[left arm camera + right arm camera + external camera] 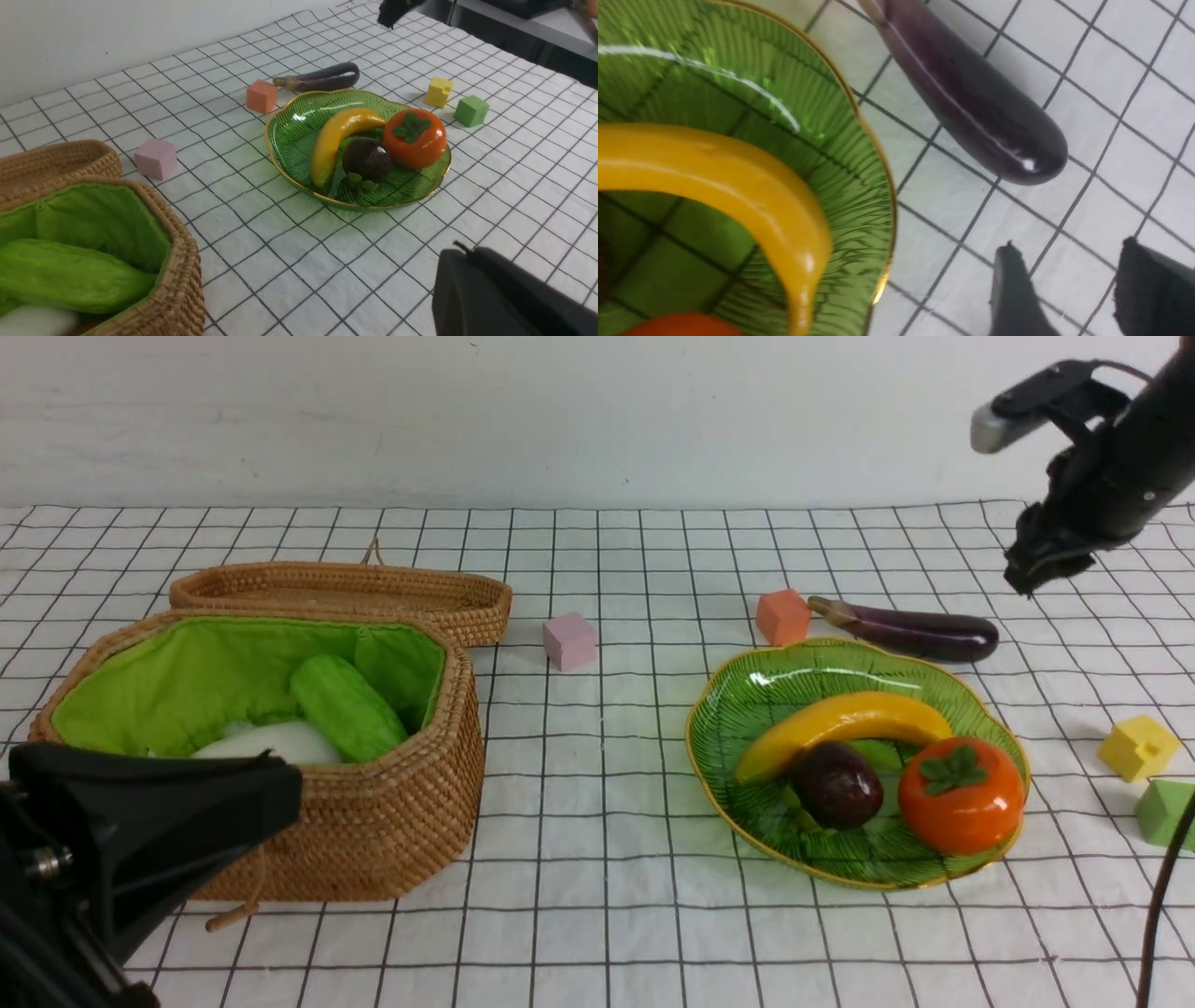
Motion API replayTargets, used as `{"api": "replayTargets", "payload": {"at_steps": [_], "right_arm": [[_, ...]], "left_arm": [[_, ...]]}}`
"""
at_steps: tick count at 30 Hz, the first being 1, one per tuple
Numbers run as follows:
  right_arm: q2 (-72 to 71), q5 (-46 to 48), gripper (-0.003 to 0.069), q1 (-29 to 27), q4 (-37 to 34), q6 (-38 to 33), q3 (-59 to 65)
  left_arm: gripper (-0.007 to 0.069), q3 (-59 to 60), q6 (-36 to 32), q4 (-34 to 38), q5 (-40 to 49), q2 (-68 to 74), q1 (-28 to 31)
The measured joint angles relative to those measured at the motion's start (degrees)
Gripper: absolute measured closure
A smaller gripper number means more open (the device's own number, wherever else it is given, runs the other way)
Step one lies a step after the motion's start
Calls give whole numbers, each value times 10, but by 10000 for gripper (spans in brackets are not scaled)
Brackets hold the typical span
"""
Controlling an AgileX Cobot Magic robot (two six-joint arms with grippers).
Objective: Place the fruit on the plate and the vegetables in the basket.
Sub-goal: Grab an eggplant with your right arm and place it in the basket on the left.
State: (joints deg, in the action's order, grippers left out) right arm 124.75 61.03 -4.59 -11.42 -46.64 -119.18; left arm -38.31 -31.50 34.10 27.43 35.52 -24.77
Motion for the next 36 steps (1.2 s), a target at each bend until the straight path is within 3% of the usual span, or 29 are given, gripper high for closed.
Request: {"api": "replayTargets", "payload": {"at_steps": [4,8,20,26,29,32,36], "right_arm": [[58,-63,95,-19,-37,-144,0],[86,-125,51,-19,-45,-195,0],[119,-173,88,-19,-115,-309,0],[143,-179,94,-19,-132,-326,0],[146,-189,123,-19,-134,-327,-1],[149,-203,209,-19,-136,-327,-1],[149,-207,216,-19,-137,-324,-1]], "left_arm": [[637,0,-1,0,-22,0,0],[637,0,-1,0,-29,0,0],[637,0,-1,0,-26,0,0],[637,0,-1,0,-21,0,0],[637,0,-1,-1,-18,0,0],[637,0,-1,-1,-13,0,0],[637,0,-1,-1,-12,0,0]]}}
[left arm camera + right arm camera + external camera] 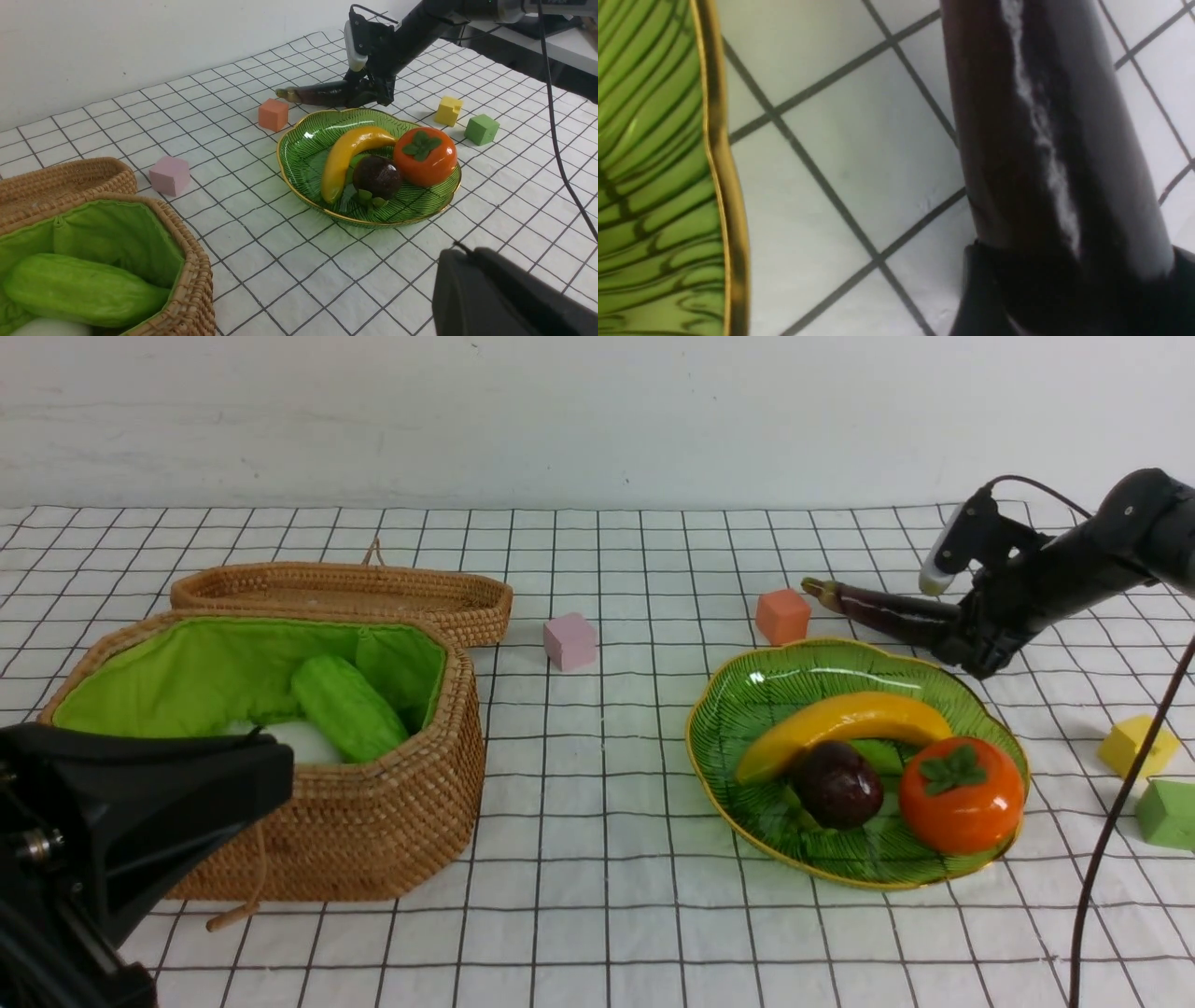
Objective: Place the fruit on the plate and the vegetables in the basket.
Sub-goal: Grab an eggplant with your right arm and place it in the basket on the left.
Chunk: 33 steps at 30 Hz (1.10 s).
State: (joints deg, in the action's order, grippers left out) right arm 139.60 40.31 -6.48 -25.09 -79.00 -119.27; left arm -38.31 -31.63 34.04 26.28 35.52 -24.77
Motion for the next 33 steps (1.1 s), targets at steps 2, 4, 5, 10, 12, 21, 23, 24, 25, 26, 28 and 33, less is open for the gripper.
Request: {"api": "replayTargets", "payload": {"at_steps": [2,4,5,10,12,21,23,24,25,26,28,33], "right_arm": [[-1,3,216,0,2,13,0],[-11,27,216,0,16,62,0],[-20,40,216,0,24,84,1],[-98,136,216,2,31,231,1],[-138,186,216,9,8,275,1],[-240,239,216,220,-241,259,0],[-237,228,216,261,-263,252,0],[-229,200,216,308,-278,244,0],[-218,171,216,345,-283,242,0],[-208,149,216,374,-282,241,0],[-185,89,216,418,-266,232,0],[-130,-18,216,487,-194,213,0]], "left_arm": [[637,0,0,-1,0,0,0],[637,-1,3,-10,0,0,0],[637,-3,7,-20,1,0,0],[637,-23,80,-110,3,0,3],[637,-35,150,-179,10,0,12],[637,-45,512,-474,95,-34,46],[637,-45,535,-493,102,-42,46],[637,-45,559,-513,107,-53,46],[637,-45,574,-526,111,-64,46],[637,-45,578,-530,112,-70,46],[637,-45,585,-535,115,-85,46],[637,-46,587,-536,135,-107,46]]}}
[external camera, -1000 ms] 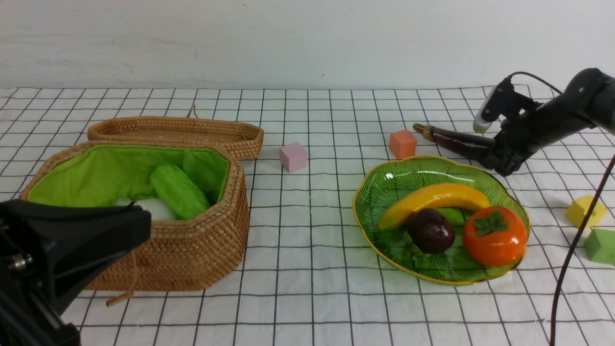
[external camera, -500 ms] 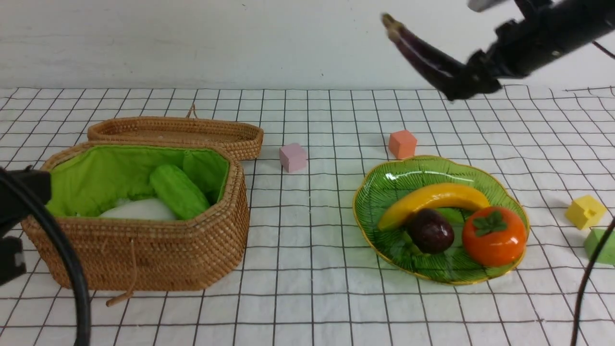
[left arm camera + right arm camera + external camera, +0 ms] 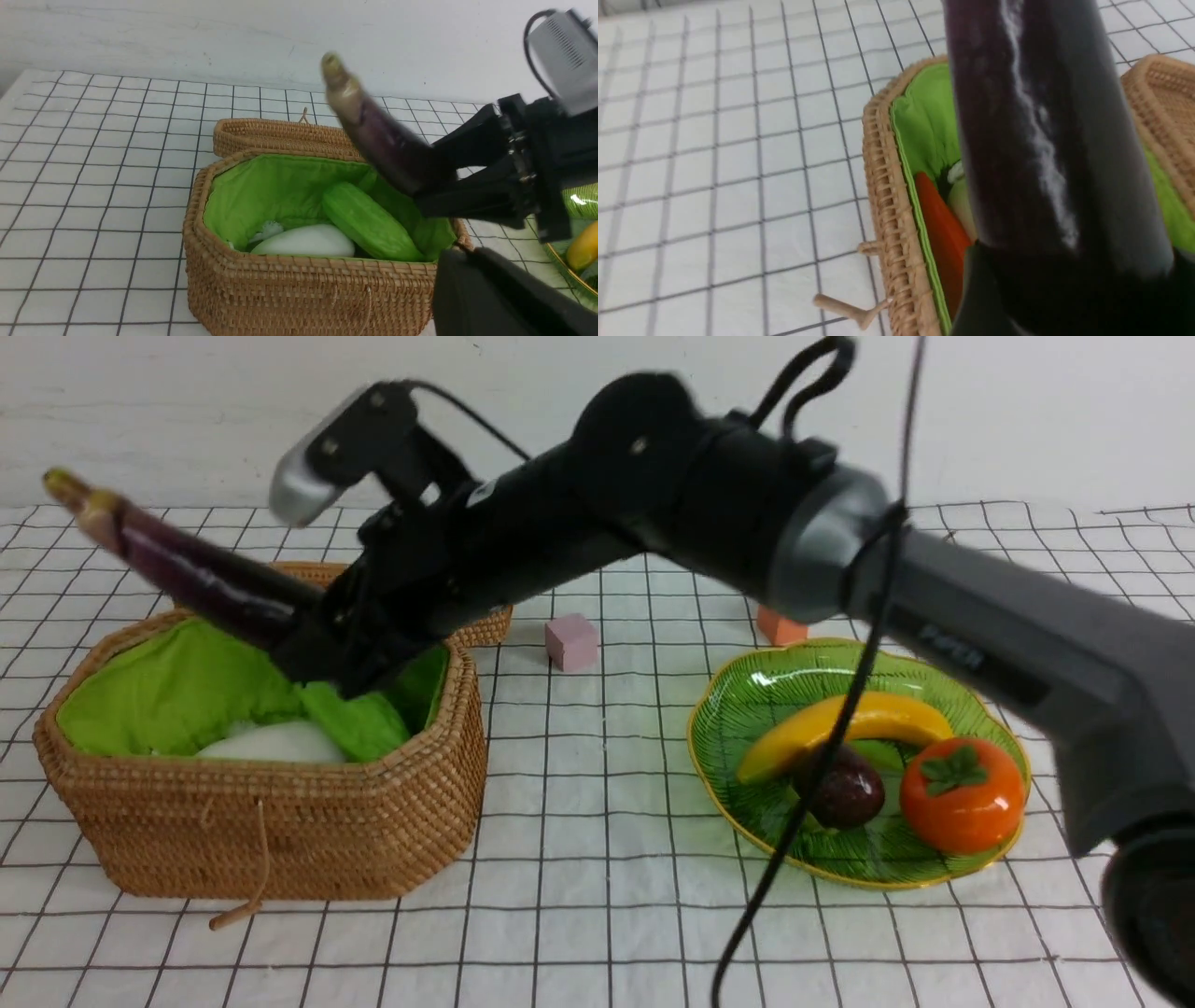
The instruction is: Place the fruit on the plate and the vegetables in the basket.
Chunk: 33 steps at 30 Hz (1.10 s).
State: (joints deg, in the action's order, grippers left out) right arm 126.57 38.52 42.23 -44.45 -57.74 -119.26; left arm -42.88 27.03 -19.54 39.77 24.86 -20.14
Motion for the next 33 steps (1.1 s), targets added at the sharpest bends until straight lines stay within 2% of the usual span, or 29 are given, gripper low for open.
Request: {"api": "replayTargets", "payload": {"at_steps": [2,5,6,7,10,11,12,13,14,16,17,20,22,23,24,26,33], "right_arm": [[6,-13,208,8,12,-1,1],[15,-35,106,22,45,3,1],[15,-43,27,24,60,17,1],[12,-44,3,24,68,28,1],[2,-40,-16,20,92,63,1],[-13,-21,-6,14,113,111,1],[-19,-13,-3,12,116,117,1],[-45,24,30,3,137,174,1],[-48,37,42,2,141,189,1],[-102,139,151,-15,181,297,1],[-119,166,183,-21,194,320,1],[-170,291,383,-37,249,402,1],[-188,314,487,-39,269,432,9],[-214,322,585,-39,287,455,35],[-236,325,638,-39,295,465,61],[-268,328,662,-38,298,480,104],[-427,329,650,-36,297,517,328]], "left_arm": [[637,0,0,0,8,-2,0],[637,0,0,0,23,-3,0],[637,0,0,0,25,-3,0],[637,0,0,0,25,-3,0],[637,0,-2,0,21,-3,0],[637,0,-17,1,20,-3,0],[637,0,-17,2,19,-3,0],[637,0,-42,17,18,-9,0],[637,0,-46,17,18,-10,0],[637,6,-95,60,12,-40,0],[637,11,-111,75,9,-60,0],[637,43,-157,117,3,-133,0],[637,64,-166,128,-5,-164,-2],[637,91,-171,147,-21,-203,-3],[637,112,-173,164,-35,-234,-4],[637,134,-173,188,-56,-252,-4],[637,203,-174,283,-143,-258,-4]]}}
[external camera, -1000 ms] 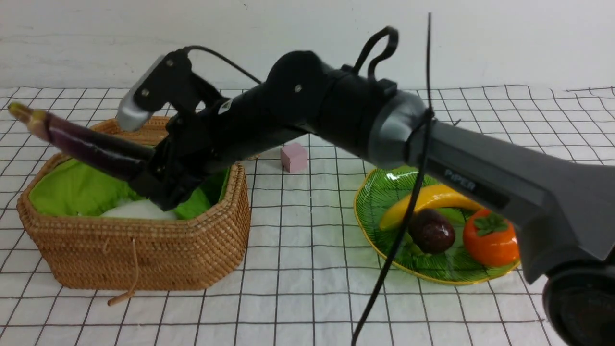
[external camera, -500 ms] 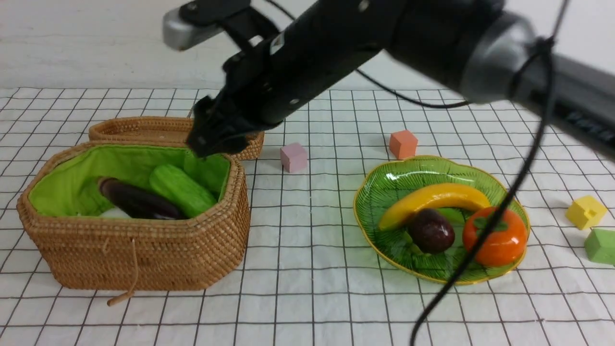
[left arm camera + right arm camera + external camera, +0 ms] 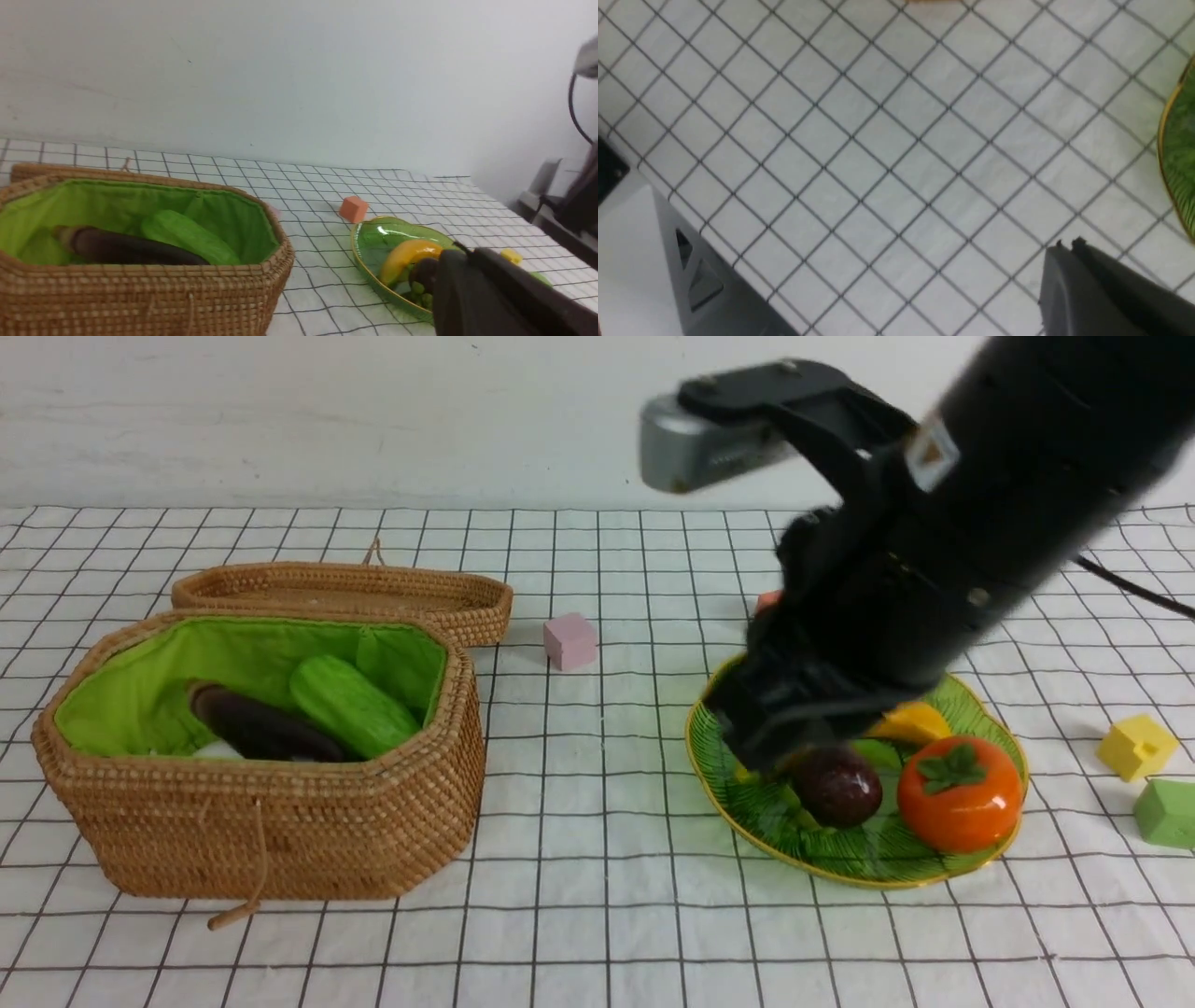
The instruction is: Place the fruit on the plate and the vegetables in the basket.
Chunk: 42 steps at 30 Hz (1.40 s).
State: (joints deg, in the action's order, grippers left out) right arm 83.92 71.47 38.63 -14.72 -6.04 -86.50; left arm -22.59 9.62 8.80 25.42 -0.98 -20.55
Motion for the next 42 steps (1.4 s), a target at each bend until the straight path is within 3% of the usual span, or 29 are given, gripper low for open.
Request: {"api": "replayTargets", "payload": {"at_steps": [9,20,23,28,30,34,38,42], "right_arm": [[-160,1,641,0,-2,6,208],[-189,0,632,-3,6,3,217],[-219,-24,640,-37,44,-13,228],[-347,-206,667,-136,59,-24,338],[-463,-330,667,-199,59,-25,461],[-655,-492,667,-274,59,-25,677],[-803,-569,667,-313,59,0,846],[-843,-520,667,-342,76,38,877]], "left_arm": [[637,54,-1,54,17,6,0],[637,79,-1,54,51,6,0],[634,79,-1,54,52,6,0],[631,79,-1,54,54,6,0],[630,79,-1,54,54,6,0],[629,79,-1,54,54,6,0],[626,79,-1,54,54,6,0],[624,79,-1,54,54,7,0]]}}
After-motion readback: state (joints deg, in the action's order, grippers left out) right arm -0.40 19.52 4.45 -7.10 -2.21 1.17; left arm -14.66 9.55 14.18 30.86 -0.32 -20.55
